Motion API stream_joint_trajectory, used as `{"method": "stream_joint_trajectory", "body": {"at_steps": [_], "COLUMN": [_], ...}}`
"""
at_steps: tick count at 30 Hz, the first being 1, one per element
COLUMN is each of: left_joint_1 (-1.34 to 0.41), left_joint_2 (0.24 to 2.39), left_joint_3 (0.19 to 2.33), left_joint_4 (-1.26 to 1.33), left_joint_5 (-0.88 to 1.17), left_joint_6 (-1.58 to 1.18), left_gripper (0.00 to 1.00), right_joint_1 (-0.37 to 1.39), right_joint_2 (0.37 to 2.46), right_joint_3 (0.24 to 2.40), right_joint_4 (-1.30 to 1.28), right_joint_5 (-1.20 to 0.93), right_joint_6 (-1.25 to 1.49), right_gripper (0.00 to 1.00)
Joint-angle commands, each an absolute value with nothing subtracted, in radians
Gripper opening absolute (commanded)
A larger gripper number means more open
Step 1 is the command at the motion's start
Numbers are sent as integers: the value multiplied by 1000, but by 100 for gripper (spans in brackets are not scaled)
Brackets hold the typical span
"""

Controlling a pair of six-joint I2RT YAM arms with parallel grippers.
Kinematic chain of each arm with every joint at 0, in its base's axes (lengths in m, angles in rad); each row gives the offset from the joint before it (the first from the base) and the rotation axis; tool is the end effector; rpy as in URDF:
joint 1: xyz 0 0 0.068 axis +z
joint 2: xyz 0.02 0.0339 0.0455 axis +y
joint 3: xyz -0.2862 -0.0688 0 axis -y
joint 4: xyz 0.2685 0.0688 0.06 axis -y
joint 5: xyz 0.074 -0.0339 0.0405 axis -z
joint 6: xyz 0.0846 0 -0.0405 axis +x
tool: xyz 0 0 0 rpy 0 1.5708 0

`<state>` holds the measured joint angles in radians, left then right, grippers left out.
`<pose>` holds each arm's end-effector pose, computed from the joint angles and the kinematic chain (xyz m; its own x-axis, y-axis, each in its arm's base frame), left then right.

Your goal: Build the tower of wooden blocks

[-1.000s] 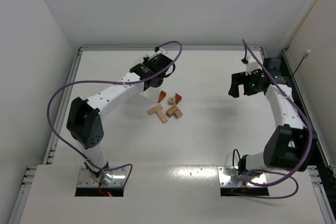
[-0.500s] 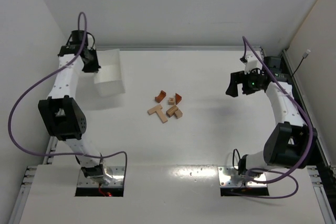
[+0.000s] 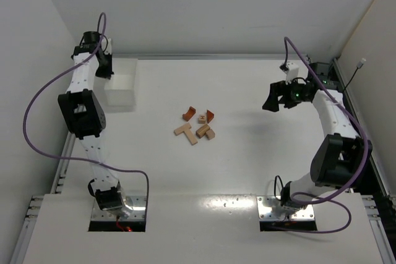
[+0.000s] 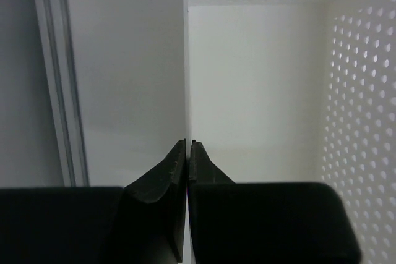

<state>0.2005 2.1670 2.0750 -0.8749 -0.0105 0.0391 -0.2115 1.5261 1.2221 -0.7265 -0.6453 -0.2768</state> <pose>0.5326 0.1091 0.2549 -0.8140 -0.1256 -0.5671 -0.1733 0.9844 0.0308 0.3570 -0.0246 0.2549 -0.7697 -0.0580 -0.6358 -0.3588 0.8631 0.3556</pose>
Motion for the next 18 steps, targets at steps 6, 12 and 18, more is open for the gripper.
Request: {"method": "stream_joint_trajectory", "body": {"at_steps": [6, 12, 18], "left_joint_1": [318, 339, 360], "left_joint_2": [2307, 2356, 2405], "left_joint_3": [2349, 2283, 2272], "left_joint_4": [-861, -816, -861], "left_joint_5": [2, 20, 153], "left_joint_6": [146, 210, 310], "left_gripper": [0, 1, 4], "right_joint_1": [-206, -206, -206], "right_joint_2": [1514, 1505, 1523], "right_joint_3": [1238, 1229, 1238], "right_joint_4": [-752, -752, -772], "right_joint_5": [-713, -742, -772], "right_joint_6": [-359, -359, -390], "right_gripper": [97, 97, 97]}}
